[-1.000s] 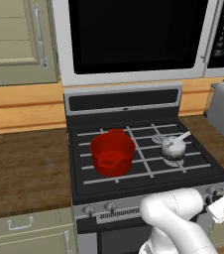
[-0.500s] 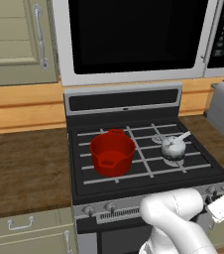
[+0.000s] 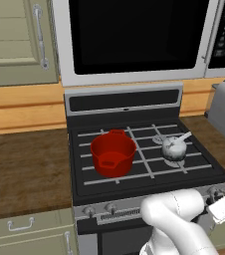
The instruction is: Pick the kettle from the counter and place it on a stove burner. Then turn the burner on.
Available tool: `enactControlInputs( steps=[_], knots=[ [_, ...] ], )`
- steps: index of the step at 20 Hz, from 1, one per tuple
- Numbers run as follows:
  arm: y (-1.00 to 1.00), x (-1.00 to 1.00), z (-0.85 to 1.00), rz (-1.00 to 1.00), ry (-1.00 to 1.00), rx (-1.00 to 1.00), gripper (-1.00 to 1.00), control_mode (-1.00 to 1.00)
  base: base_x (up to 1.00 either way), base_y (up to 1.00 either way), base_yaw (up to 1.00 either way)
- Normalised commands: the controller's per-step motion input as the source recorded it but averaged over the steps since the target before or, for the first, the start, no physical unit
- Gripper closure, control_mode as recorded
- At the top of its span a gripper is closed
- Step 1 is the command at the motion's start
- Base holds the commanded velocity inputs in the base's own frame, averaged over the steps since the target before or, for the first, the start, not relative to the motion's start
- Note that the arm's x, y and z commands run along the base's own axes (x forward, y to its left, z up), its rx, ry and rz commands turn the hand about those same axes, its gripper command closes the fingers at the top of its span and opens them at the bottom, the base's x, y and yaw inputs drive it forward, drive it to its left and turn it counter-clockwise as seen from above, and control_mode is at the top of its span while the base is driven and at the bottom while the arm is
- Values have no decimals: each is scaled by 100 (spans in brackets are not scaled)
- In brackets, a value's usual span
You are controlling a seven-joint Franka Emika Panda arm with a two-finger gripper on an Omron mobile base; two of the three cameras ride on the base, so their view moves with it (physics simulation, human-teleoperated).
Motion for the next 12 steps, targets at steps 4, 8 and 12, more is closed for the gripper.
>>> enactControlInputs(
  steps=[4,8,12],
  knots=[
    [0,0,0,0,-1,0,100,-100,0,0,0],
    [0,0,0,13,-16,-17,100,-100,0,0,0],
    [0,0,0,27,-20,-33,100,-100,0,0,0]
  ],
)
